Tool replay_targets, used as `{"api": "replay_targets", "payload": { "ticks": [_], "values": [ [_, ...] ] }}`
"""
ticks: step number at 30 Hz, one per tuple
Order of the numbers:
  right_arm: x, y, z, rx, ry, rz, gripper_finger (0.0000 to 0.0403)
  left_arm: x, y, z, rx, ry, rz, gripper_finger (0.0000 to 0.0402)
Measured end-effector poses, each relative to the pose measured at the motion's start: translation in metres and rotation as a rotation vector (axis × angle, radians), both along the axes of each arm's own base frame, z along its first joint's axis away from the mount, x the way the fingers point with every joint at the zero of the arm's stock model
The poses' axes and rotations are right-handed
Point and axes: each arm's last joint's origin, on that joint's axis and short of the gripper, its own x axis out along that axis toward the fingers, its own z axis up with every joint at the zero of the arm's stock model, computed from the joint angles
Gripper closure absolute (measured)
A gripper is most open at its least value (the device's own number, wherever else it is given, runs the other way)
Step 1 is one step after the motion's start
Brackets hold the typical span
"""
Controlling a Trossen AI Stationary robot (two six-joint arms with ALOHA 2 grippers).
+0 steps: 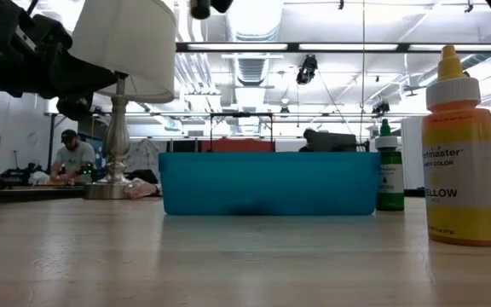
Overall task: Pick & Place food coloring
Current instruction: Put the small blue food coloring bottle into the blue bin
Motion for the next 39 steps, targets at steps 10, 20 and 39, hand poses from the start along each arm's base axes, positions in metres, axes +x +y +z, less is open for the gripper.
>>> {"api": "replay_targets", "payload": {
  "ticks": [10,20,39],
  "values": [
    [-0.021,-0.019,0.011,-0.032,0.054,-0.031,0.0358,0.0,0.0,-0.001,0.0,0.006,0.0,0.04],
    [-0.042,-0.029,-0.014,-0.011,0.029,-0.107,0.0358,0.0,0.0,-0.001,0.0,0.006,0.0,0.04],
    [-0.061,-0.083,-0.07,-0.053,0.001,-0.398,0.0358,0.0,0.0,-0.001,0.0,0.007,0.0,0.04]
  ]
}}
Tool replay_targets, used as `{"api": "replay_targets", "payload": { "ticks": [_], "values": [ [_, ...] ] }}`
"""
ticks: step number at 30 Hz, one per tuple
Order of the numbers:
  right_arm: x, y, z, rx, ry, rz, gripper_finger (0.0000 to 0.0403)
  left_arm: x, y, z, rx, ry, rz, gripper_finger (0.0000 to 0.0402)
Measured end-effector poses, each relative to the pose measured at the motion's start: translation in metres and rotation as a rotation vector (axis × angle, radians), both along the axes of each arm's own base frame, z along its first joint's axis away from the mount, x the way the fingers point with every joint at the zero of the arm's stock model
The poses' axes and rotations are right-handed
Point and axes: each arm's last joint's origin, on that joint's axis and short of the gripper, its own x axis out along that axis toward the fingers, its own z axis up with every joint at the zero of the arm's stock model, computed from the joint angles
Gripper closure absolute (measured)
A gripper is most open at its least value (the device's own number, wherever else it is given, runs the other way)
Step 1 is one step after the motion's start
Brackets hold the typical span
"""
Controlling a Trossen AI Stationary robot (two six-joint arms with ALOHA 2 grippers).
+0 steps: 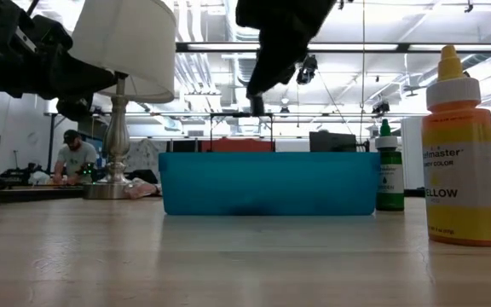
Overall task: Pick & Place food coloring
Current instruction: Put the small blue food coloring bottle into the blue bin
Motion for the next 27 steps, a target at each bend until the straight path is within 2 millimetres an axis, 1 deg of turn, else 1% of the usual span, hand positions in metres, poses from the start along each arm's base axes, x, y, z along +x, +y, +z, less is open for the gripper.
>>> {"api": "replay_targets", "payload": {
  "ticks": [4,8,11,15,27],
  "values": [
    [0.0,-0.019,-0.009,0.01,-0.012,-0.078,0.0358,0.0,0.0,0.0,0.0,0.0,0.0,0.04],
    [-0.002,-0.031,-0.019,-0.013,-0.006,-0.141,0.0358,0.0,0.0,0.0,0.0,0.001,0.0,0.04],
    [-0.006,-0.035,-0.026,-0.044,0.006,-0.164,0.0358,0.0,0.0,0.0,0.0,0.001,0.0,0.04],
    [-0.009,-0.04,-0.035,-0.045,-0.004,-0.18,0.0358,0.0,0.0,0.0,0.0,0.002,0.0,0.04],
    [-0.016,-0.061,-0.068,-0.038,-0.085,-0.25,0.0358,0.0,0.0,-0.001,0.0,0.007,0.0,0.04]
  ]
}}
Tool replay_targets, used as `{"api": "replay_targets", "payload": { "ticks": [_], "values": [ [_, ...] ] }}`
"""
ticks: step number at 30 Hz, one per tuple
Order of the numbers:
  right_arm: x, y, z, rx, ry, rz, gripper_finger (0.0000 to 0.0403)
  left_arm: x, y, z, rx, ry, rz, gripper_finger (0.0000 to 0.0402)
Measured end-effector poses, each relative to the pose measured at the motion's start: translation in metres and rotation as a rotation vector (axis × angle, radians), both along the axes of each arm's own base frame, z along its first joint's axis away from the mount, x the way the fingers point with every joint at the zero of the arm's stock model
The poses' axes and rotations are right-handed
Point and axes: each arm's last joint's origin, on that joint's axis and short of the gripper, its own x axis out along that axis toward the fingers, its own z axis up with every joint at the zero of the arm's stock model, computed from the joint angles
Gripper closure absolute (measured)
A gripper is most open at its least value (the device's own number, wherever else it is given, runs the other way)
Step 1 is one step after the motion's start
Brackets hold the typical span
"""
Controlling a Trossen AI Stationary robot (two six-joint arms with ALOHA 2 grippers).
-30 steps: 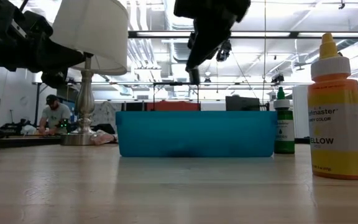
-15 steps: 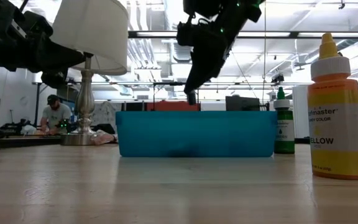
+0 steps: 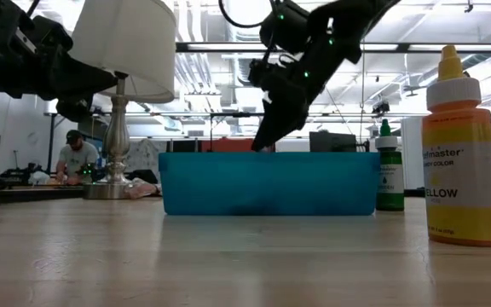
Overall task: Pick & Place food coloring
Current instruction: Put the small blue food coloring bottle into the blue bin
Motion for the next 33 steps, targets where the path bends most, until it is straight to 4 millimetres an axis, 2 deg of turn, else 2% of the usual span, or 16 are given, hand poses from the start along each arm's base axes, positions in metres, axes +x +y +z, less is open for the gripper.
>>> {"api": "replay_targets", "payload": {
  "ticks": [11,33],
  "values": [
    [-0.008,-0.006,-0.023,0.011,-0.04,-0.035,0.0358,0.0,0.0,0.0,0.0,-0.001,0.0,0.04],
    [-0.015,-0.004,-0.036,0.012,-0.06,-0.042,0.0358,0.0,0.0,0.0,0.0,-0.003,0.0,0.04]
  ]
}}
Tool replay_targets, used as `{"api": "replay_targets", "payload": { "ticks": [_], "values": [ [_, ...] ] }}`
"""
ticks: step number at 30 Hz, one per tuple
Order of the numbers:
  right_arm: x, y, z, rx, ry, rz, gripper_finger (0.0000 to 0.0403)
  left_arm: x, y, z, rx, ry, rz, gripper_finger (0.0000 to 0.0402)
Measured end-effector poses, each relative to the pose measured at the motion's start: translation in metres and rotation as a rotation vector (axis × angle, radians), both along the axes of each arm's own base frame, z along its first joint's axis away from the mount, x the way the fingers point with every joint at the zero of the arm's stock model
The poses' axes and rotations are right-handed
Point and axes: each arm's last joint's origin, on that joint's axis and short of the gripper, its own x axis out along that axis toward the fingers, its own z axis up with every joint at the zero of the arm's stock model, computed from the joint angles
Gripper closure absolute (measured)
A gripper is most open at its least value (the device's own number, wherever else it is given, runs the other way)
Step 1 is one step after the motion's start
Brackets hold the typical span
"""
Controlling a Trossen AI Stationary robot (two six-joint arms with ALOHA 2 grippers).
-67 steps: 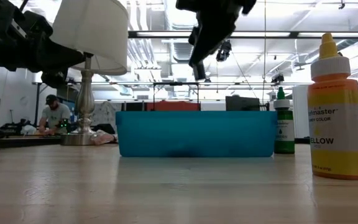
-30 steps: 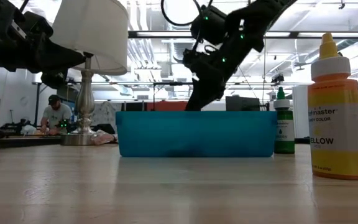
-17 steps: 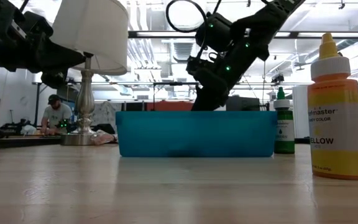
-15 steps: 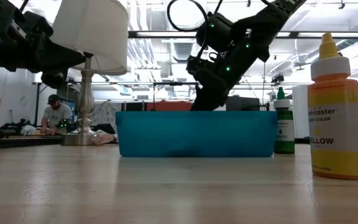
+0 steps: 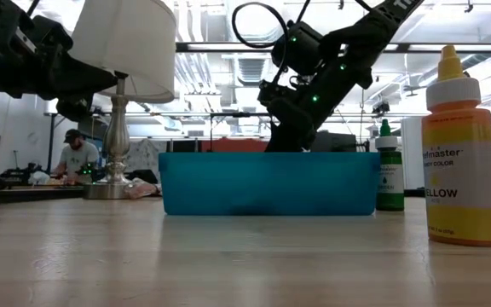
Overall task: Pick & Place food coloring
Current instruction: Put the small blue food coloring bottle into the blue bin
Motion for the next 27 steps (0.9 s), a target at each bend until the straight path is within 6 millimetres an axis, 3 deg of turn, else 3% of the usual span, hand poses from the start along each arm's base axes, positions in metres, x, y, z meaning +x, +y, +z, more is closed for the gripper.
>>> {"api": "replay_targets", "payload": {
  "ticks": [17,27],
  "values": [
    [0.003,-0.001,0.006,0.025,0.015,0.017,0.0358,0.0,0.0,0.0,0.0,0.003,0.0,0.04],
    [0.006,-0.002,-0.004,0.04,0.043,0.008,0.0358,0.0,0.0,0.0,0.0,0.001,0.0,0.04]
  ]
}}
